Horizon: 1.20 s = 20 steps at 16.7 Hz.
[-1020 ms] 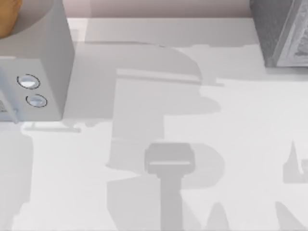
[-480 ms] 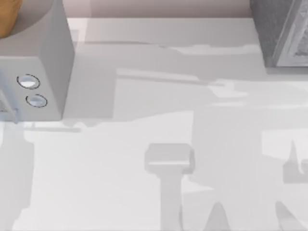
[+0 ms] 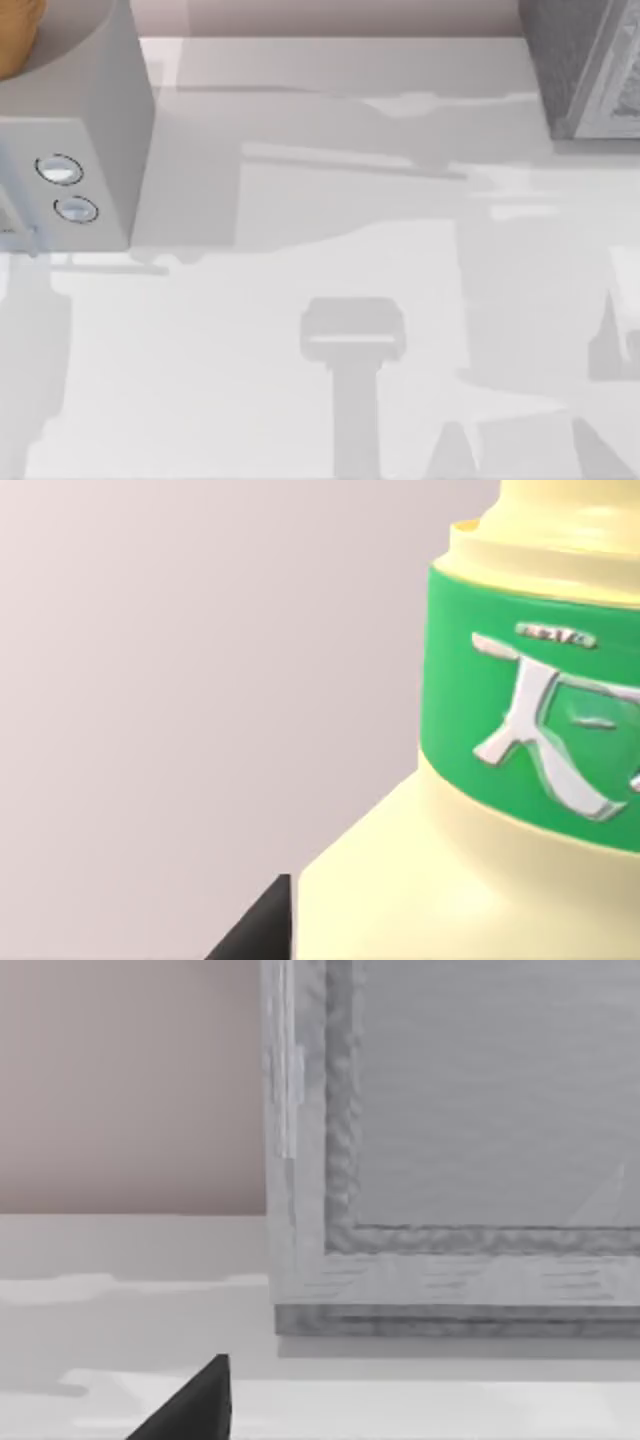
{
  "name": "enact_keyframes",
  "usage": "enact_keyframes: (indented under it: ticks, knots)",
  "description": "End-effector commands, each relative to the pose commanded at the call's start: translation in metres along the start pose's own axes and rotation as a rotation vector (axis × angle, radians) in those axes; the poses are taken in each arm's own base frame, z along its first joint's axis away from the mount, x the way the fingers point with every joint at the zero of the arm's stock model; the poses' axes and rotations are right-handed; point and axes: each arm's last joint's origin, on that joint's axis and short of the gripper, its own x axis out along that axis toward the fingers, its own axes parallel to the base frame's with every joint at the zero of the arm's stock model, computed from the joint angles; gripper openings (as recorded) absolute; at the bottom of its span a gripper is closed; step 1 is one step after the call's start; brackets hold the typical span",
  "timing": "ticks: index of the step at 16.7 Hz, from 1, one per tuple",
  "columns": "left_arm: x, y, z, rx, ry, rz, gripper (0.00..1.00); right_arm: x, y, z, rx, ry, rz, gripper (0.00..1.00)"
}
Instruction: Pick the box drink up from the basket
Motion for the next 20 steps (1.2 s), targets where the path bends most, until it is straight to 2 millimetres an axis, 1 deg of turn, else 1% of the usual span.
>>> enact_keyframes:
  ticks: [7, 9, 10, 11, 13, 16, 18, 20]
  knots:
    - [0.000, -0.002, -0.002, -0.001, 0.020, -0.012, 0.00, 0.000, 0.000, 0.000, 0.000, 0.000, 0.000, 1.00]
    - [-0.007, -0.005, -0.006, -0.008, 0.038, -0.012, 0.00, 0.000, 0.000, 0.000, 0.000, 0.000, 0.000, 1.00]
    - [-0.015, -0.007, -0.008, -0.010, 0.044, -0.011, 0.00, 0.000, 0.000, 0.000, 0.000, 0.000, 0.000, 1.00]
    - [-0.025, -0.010, -0.009, -0.012, 0.047, -0.011, 0.00, 0.000, 0.000, 0.000, 0.000, 0.000, 0.000, 1.00]
    - [-0.052, -0.018, -0.011, -0.012, 0.047, -0.011, 0.00, 0.000, 0.000, 0.000, 0.000, 0.000, 0.000, 1.00]
    - [-0.105, -0.032, -0.022, -0.009, 0.037, -0.010, 0.00, 0.000, 0.000, 0.000, 0.000, 0.000, 0.000, 1.00]
    - [-0.144, -0.040, -0.040, -0.007, 0.032, -0.010, 0.00, 0.000, 0.000, 0.000, 0.000, 0.000, 0.000, 1.00]
    - [-0.182, -0.048, -0.066, -0.005, 0.031, -0.010, 0.00, 0.000, 0.000, 0.000, 0.000, 0.000, 0.000, 1.00]
